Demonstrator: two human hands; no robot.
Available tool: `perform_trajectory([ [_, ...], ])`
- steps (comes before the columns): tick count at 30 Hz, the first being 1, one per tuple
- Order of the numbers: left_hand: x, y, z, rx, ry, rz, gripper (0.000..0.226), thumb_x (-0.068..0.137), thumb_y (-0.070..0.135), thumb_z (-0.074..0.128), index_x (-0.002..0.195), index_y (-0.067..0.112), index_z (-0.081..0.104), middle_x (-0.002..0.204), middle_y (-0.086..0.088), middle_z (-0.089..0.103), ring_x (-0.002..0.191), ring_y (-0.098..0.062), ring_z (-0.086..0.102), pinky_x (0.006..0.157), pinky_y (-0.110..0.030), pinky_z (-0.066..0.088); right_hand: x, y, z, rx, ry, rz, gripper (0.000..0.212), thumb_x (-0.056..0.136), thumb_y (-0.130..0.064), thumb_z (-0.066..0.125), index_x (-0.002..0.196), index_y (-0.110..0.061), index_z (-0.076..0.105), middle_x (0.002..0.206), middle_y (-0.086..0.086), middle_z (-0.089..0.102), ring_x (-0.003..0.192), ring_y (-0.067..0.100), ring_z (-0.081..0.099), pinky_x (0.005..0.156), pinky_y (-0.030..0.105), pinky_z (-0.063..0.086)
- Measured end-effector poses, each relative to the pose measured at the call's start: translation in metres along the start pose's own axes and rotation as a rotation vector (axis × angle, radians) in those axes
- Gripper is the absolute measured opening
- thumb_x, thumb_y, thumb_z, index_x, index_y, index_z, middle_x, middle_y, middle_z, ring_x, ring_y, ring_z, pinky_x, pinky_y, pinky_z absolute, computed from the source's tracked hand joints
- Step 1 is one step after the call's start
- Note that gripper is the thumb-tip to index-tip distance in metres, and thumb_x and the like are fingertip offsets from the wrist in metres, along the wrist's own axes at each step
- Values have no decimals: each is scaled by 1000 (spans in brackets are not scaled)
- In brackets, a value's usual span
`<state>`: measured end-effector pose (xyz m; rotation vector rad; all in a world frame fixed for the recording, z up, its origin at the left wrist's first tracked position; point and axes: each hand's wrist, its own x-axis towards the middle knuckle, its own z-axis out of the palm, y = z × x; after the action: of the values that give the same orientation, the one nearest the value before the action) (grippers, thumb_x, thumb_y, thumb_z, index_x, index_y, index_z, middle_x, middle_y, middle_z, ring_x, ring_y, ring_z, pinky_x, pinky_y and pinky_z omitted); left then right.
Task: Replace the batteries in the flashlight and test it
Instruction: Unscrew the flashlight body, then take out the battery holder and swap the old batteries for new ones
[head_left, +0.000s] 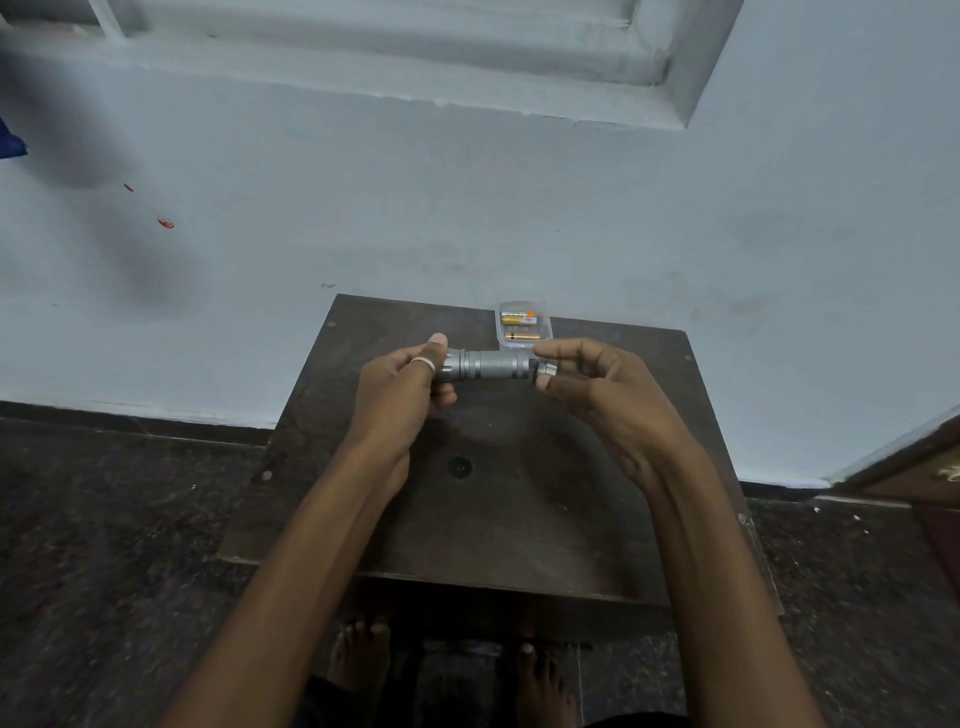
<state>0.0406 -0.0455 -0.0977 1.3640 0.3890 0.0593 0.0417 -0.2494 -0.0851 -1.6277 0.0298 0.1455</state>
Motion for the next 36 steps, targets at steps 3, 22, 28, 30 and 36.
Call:
perform_trajectory([
  [3,0,3,-1,-53,22,-37,20,93,31,66,83,14,71,76,1,65,61,-7,59,67,-25,57,0,3,-2,-82,-2,34,31,72,-12,74,101,-24,77,97,2,79,94,18,72,90,35,56],
  [22,-2,9,0,-202,42,-96,16,94,25,66,85,11,68,82,-3,61,67,-10,60,58,-19,55,4,11,24,-831,76,-121,22,78,-13,82,92,-20,67,87,-11,61,76,1,55,65,5,39],
  [28,-1,8,0,-199,42,-96,16,94,25,66,85,12,68,82,-3,61,69,-10,60,59,-19,56,3,11,20,-816,41,-50,39,75,-20,86,107,-17,64,99,-8,62,97,13,62,83,24,47],
  [30,-1,8,0,-199,42,-99,17,93,26,67,83,12,69,80,-1,62,66,-9,61,59,-20,55,3,6,17,-771,43,-41,55,72,-26,89,119,-17,62,108,-7,62,100,11,61,84,20,45],
  [36,-3,6,0,-46,8,85,21,95,32,63,91,14,72,80,2,65,65,-7,58,65,-23,54,-2,-11,16,133,45,27,31,91,-32,72,110,-7,69,93,0,75,85,10,71,71,22,56],
])
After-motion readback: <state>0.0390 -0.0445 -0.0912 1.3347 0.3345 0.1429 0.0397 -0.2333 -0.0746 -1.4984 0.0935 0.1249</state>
